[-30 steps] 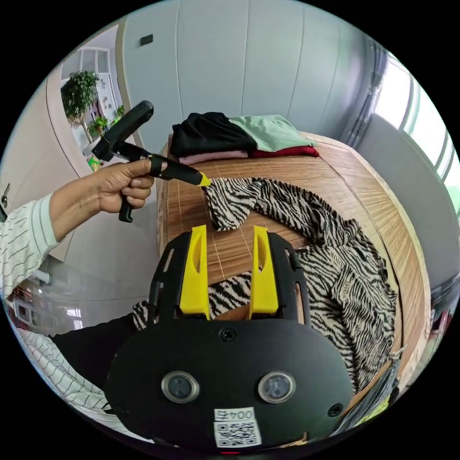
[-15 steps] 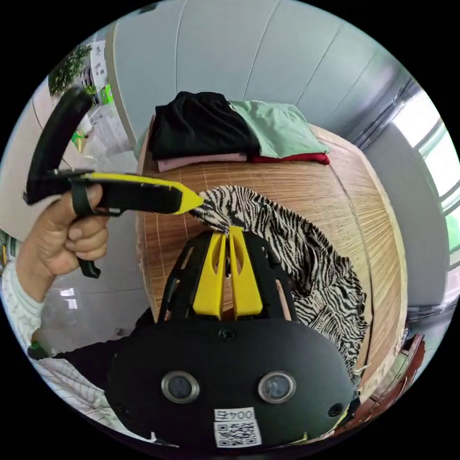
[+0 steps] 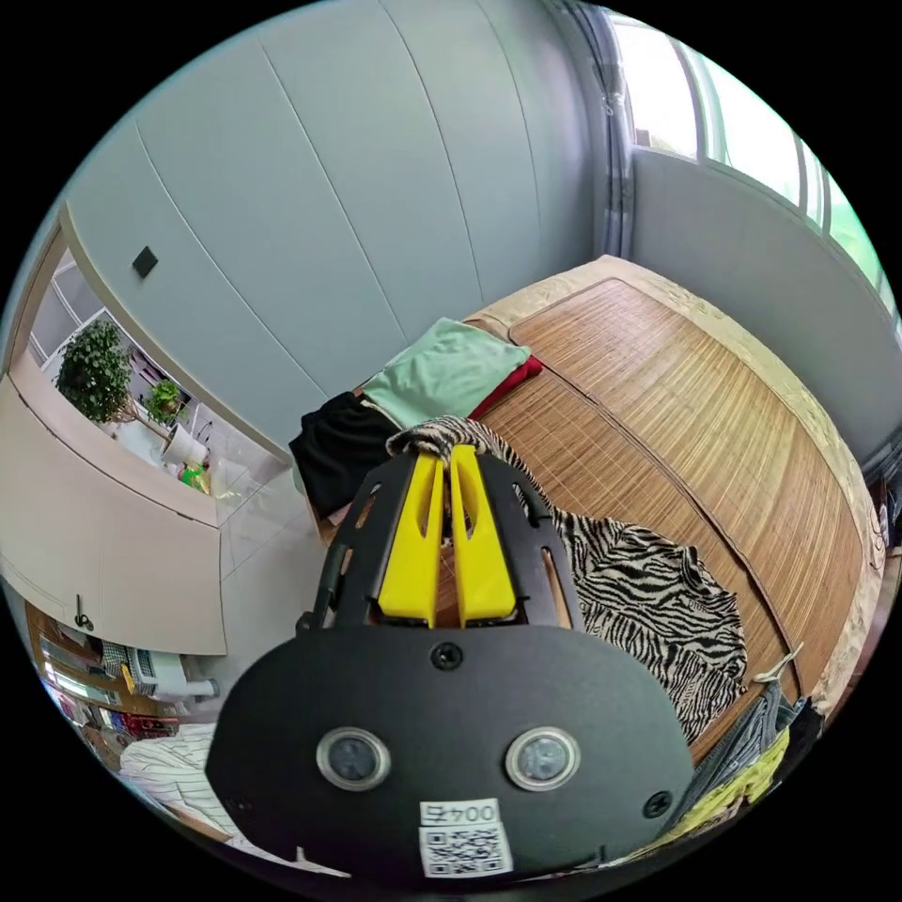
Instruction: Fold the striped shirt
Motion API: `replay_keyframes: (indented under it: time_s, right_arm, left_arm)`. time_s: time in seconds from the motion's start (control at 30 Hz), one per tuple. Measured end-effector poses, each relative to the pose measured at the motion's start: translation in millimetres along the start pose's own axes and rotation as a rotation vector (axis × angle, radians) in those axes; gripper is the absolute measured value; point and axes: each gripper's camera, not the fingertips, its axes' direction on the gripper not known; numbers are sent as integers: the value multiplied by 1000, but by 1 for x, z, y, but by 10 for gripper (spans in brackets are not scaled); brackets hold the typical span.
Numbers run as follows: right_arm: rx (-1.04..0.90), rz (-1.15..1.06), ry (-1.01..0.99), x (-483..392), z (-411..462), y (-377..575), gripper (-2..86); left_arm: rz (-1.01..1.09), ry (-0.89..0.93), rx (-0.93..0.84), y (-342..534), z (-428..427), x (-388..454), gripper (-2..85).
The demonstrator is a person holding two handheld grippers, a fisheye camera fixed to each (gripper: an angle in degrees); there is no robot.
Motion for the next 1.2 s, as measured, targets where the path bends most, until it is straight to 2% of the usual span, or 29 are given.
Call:
replay_keyframes:
  time_s: [0.1,0.17,0.33,0.57,0.73,0.9,1.03,1.2]
  right_arm:
    - [34,43,7,35,-34,11,-7]
    - [42,65,18,58,-52,22,-7]
    - [75,164,-28,137,-92,79,-7]
    - [141,330,-102,276,-118,214,-7]
    - [150,402,-152,364,-85,319,-7]
    - [36,494,-184,446,5,421,-6]
    - [-4,578,-201,481,49,467,-6]
    - [66,613,-274,507,62,482,-6]
  left_arm:
    - [22,-31,-74,-1,53,9,2]
    - [39,-118,-127,0,88,13,2]
    - [24,-265,-181,5,127,8,2]
    - [26,-271,-160,8,146,-1,2]
    - [-15,-234,-145,9,155,-12,2]
    - [-14,-218,-130,12,164,-20,2]
    - [-34,-205,-148,8,169,-22,2]
    - [120,-205,-104,-16,179,13,1]
